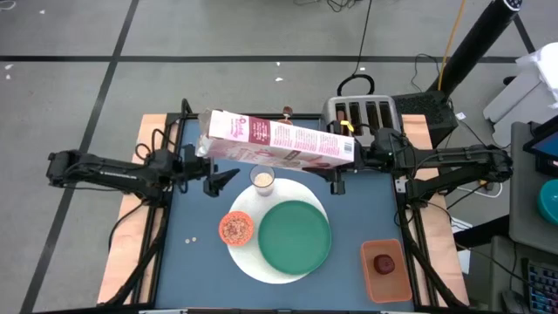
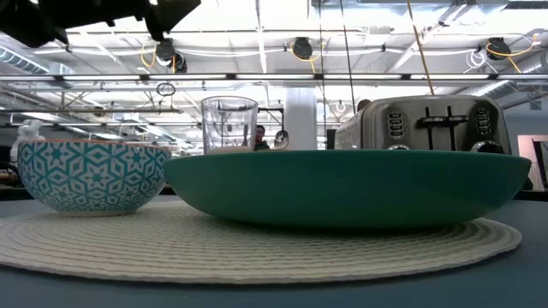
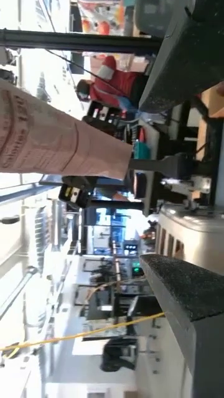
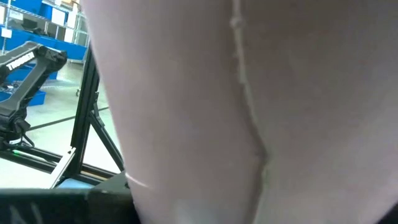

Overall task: Arrange a breakfast setting
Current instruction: Pour the cereal from the cereal box into the orange bowl

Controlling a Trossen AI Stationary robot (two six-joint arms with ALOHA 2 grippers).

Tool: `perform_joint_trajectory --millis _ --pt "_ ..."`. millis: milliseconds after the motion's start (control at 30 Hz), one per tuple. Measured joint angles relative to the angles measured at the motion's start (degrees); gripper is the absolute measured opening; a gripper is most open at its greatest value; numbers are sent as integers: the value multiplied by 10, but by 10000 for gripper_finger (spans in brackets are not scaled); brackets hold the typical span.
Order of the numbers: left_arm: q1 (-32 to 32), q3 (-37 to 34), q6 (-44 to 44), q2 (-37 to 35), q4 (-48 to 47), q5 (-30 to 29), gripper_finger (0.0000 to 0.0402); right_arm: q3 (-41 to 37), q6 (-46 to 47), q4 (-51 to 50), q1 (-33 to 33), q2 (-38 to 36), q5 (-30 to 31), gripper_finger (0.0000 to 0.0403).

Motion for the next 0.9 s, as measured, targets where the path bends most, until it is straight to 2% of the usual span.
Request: perform_joint_trajectory --millis 267,367,733,900 --pt "0 0 18 123 194 0 393 0 -4 26 0 0 0 224" --pt "0 15 23 162 239 2 393 0 -15 31 0 0 0 224" --pt "0 163 54 294 247 76 392 0 -16 34 0 0 -1 224" --pt "2 200 59 330 280 78 392 0 -30 34 0 0 -2 224"
